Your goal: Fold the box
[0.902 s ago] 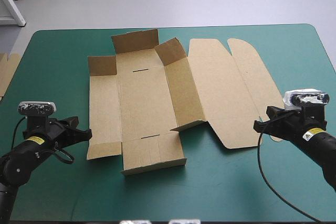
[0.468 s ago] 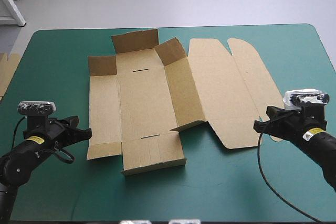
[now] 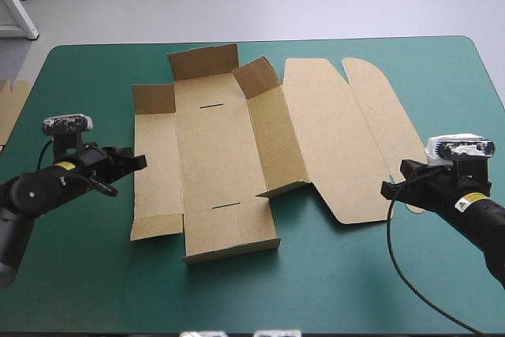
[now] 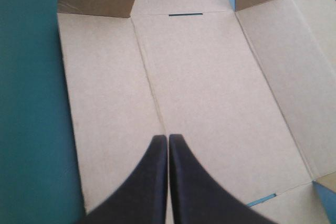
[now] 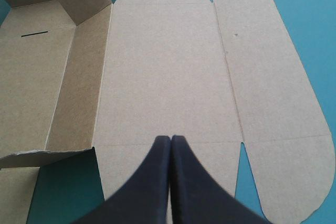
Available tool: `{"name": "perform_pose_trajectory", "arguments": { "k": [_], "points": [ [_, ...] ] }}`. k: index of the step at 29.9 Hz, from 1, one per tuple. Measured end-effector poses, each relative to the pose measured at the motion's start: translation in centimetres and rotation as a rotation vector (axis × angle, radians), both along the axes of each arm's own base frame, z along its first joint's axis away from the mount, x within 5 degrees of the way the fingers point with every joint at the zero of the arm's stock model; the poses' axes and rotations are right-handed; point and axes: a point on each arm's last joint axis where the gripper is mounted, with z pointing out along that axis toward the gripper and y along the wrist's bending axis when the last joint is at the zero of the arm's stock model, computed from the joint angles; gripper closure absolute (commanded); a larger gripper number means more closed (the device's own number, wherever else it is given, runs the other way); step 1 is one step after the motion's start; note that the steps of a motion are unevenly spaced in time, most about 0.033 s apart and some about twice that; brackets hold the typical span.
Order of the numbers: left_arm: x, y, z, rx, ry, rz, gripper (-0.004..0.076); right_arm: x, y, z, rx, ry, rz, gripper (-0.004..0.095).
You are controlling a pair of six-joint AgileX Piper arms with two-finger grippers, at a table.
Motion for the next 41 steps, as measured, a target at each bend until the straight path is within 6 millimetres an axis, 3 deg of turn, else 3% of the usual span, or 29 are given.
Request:
{"name": "perform_pose_trajectory", "arguments": {
  "k": [3, 7, 10, 13, 22, 31, 41],
  "points": [
    [2.5, 1.0, 0.2, -0.105, 0.046, -0.021, 0.0712, 0.0, 0.0, 0.0, 0.0, 0.0, 0.0, 0.0927],
    [5.4, 4.3, -1.3, -0.382, 0.091, -0.014, 0.0713, 0.0, 0.0, 0.0, 0.0, 0.001, 0.0, 0.0927],
    [6.5, 7.2, -3.0, -0.497, 0.104, 0.026, 0.0713, 0.0, 0.0, 0.0, -0.001, 0.001, 0.0, 0.0927],
    [6.7, 8.9, -4.6, -0.49, 0.148, 0.045, 0.0713, 0.0, 0.0, 0.0, 0.0, 0.001, 0.0, 0.0927],
    [6.2, 9.1, -6.6, -0.386, 0.266, -0.02, 0.0686, 0.0, 0.0, -0.1, 0.001, 0.006, 0.002, 0.0927],
    [5.5, 9.0, -8.8, -0.391, 0.333, 0.022, 0.0325, -0.2, 0.6, -0.2, -0.005, 0.021, 0.046, 0.0927],
    [4.9, 7.4, -11.0, -0.443, 0.439, -0.03, 0.0306, -0.2, 0.7, -0.2, -0.005, 0.023, 0.051, 0.0927]
  ]
}}
